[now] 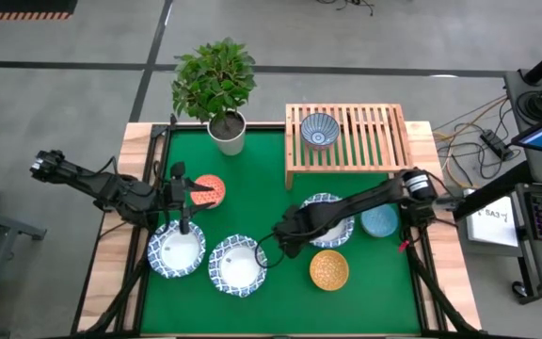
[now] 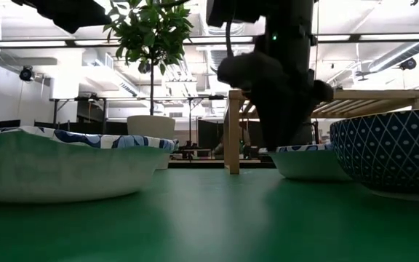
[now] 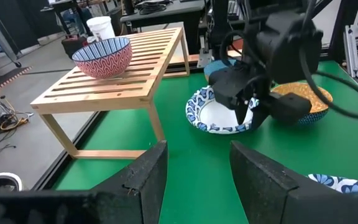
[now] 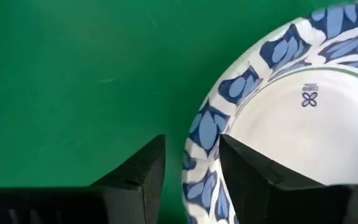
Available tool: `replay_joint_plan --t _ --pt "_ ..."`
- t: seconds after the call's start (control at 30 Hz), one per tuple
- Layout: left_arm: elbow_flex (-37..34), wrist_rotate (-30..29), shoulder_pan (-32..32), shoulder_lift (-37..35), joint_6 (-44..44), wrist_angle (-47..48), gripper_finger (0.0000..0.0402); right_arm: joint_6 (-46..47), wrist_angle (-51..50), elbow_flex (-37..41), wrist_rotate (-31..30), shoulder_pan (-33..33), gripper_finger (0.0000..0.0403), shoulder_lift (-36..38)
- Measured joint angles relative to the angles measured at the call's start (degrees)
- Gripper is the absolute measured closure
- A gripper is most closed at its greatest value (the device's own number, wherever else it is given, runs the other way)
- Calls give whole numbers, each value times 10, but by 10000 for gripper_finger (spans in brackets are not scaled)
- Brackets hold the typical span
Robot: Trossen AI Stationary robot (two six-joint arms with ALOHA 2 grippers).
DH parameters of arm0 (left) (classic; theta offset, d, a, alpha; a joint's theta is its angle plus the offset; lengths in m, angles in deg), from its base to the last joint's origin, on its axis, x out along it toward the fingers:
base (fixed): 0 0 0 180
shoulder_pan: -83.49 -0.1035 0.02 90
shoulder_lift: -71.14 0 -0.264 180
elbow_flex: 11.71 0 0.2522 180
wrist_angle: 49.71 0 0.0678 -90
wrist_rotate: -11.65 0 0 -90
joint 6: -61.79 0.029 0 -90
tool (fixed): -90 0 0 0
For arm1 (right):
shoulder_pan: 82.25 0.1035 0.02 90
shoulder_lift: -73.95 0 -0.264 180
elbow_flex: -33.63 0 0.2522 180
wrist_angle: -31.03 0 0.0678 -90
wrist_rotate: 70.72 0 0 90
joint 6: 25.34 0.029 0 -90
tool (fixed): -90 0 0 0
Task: Place and stack bowls onto a shelf
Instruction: Put the white patterned bowl on the shelf
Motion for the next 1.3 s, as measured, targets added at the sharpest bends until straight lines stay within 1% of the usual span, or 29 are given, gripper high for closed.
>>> replay_joint_plan --t 0.13,0.4,0.5,0.63,0.87,0.97,1.13,1.2,1.3 --pt "0 0 0 2 0 0 245 2 1 0 0 0 285 -11" --pt "0 0 0 3 -1 0 245 4 -6 0 -5 0 359 -25" --pt "0 0 0 4 -1 0 245 4 -5 0 -5 0 378 -19" --pt "0 0 0 4 -1 0 245 1 1 0 1 0 386 2" --pt "0 0 0 4 -1 0 245 -43 6 -13 4 8 388 52" --pt "0 0 0 4 -1 -1 245 -78 15 -32 4 15 388 74" --pt "0 0 0 7 -1 -3 245 -176 110 -70 29 36 388 118" --pt "0 0 0 8 -1 -4 245 -218 154 -85 27 43 388 138" --pt "0 0 0 9 -1 -4 245 -299 201 -109 -4 56 388 164"
